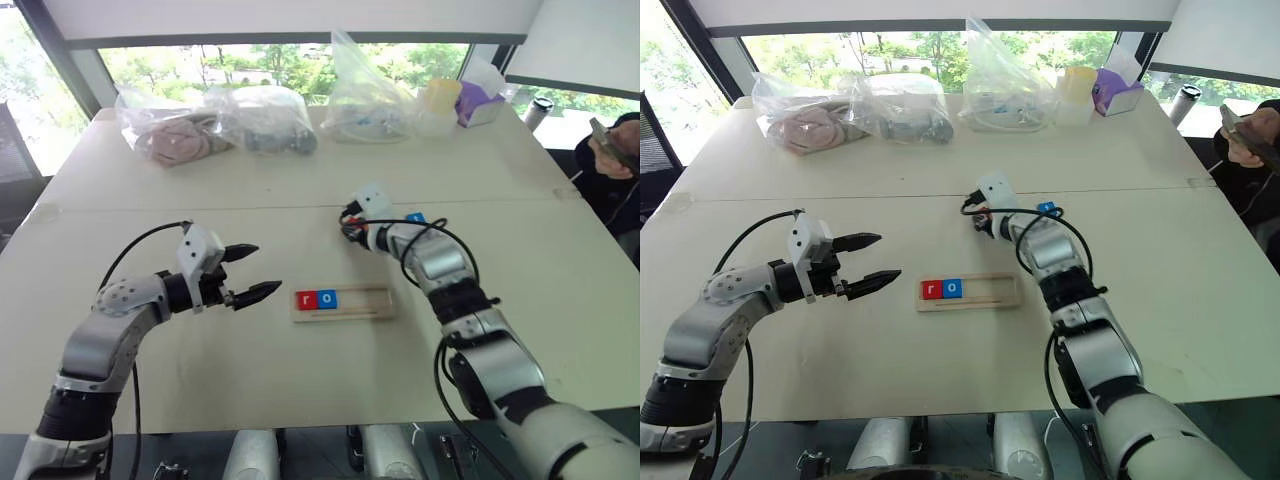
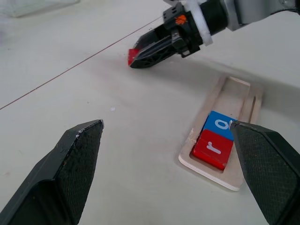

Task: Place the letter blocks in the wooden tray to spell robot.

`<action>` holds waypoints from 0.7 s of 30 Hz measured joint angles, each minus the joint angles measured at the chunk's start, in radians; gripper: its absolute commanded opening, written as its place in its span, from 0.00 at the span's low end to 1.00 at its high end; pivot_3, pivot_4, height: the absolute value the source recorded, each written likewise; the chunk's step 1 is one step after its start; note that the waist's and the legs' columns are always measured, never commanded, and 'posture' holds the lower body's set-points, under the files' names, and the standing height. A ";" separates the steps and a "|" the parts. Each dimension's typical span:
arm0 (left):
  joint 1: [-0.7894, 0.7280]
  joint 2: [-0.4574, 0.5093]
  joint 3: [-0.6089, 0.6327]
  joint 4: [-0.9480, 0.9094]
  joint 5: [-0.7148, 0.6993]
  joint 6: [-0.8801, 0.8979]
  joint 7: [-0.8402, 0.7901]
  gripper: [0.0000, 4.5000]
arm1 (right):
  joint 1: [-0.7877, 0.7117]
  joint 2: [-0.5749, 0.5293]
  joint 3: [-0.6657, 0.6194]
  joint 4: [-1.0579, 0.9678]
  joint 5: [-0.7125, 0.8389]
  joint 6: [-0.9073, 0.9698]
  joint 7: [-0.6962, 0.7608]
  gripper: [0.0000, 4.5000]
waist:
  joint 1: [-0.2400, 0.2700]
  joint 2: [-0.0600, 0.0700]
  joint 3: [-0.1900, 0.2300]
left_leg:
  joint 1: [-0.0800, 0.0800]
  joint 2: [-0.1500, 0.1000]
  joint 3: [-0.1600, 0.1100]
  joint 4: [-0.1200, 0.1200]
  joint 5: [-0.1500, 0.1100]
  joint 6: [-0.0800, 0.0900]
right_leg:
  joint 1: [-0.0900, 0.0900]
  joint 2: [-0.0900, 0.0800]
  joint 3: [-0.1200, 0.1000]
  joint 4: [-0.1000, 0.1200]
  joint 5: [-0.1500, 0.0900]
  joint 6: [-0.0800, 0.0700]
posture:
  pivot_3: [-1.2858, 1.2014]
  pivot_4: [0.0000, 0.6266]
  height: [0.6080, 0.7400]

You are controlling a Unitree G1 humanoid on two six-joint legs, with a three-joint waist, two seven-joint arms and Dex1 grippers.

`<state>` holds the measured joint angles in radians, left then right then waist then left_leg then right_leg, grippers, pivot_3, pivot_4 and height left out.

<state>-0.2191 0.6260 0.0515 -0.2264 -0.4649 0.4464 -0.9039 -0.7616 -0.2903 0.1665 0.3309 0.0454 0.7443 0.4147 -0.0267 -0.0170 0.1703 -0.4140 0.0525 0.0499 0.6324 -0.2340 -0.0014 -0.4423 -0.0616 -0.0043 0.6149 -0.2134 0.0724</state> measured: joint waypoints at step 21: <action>-0.066 -0.029 -0.047 -0.015 -0.007 0.033 -0.015 1.00 | 0.511 -0.031 -0.363 -1.055 0.116 0.863 -0.161 0.27 | 0.012 -0.001 0.000 | 0.000 -0.001 -0.001 0.001 0.000 0.000 | 0.000 0.000 0.000 -0.001 0.000 -0.002 | 0.52 0.24 1.00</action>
<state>-0.2853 0.5966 0.0041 -0.2409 -0.4717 0.4792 -0.9189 -0.2506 -0.3209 -0.1960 -0.7245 0.1615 1.6072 0.2536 -0.0148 -0.0175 0.1700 -0.4139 0.0518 0.0489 0.6337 -0.2341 -0.0017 -0.4427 -0.0620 -0.0046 0.6143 -0.2129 0.0707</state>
